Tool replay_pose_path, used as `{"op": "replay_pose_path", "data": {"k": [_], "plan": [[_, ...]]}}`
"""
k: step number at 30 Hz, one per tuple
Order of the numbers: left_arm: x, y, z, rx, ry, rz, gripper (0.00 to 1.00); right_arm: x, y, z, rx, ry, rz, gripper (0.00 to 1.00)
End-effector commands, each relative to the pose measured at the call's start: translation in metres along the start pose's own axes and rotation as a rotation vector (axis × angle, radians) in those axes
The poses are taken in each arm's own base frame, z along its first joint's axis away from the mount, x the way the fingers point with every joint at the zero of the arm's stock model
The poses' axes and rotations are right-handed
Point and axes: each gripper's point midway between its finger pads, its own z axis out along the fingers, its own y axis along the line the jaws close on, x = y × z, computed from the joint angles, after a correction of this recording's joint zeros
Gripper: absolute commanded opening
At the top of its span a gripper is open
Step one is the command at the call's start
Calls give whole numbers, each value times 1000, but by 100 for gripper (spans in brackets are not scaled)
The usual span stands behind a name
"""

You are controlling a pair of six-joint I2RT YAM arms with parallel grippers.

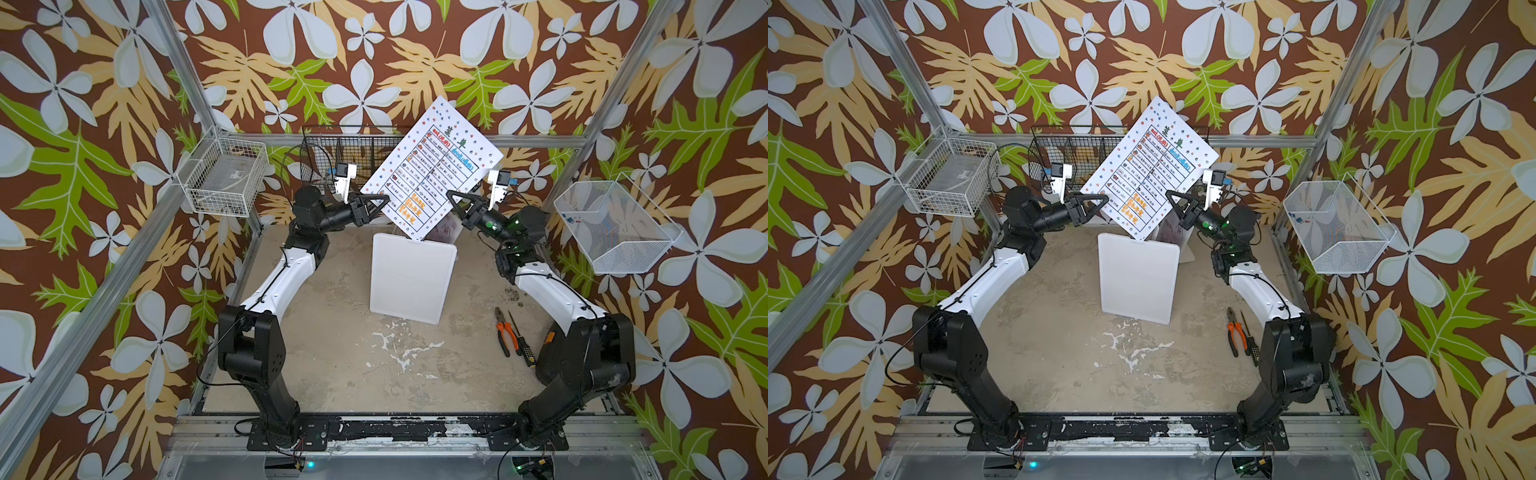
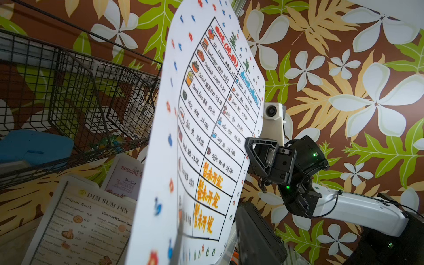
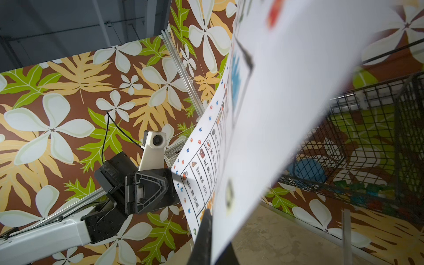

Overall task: Insert the menus into the narrow rack
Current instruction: Insert the menu into the narrow rack.

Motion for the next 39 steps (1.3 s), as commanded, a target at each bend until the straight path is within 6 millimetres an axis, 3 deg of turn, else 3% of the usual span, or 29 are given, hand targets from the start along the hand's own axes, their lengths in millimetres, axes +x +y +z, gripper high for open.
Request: {"op": "replay_pose_path", "data": {"k": [1,21,39], "plan": [[-5,-5,1,20,-8,20,39,-4,1,1,7,-4,-22,0],[0,-5,1,25,0,14,38,2,-5,5,73,23,-20,0],[8,-9,1,38,7,4,38,4,17,-7,12,22,-73,0]]}}
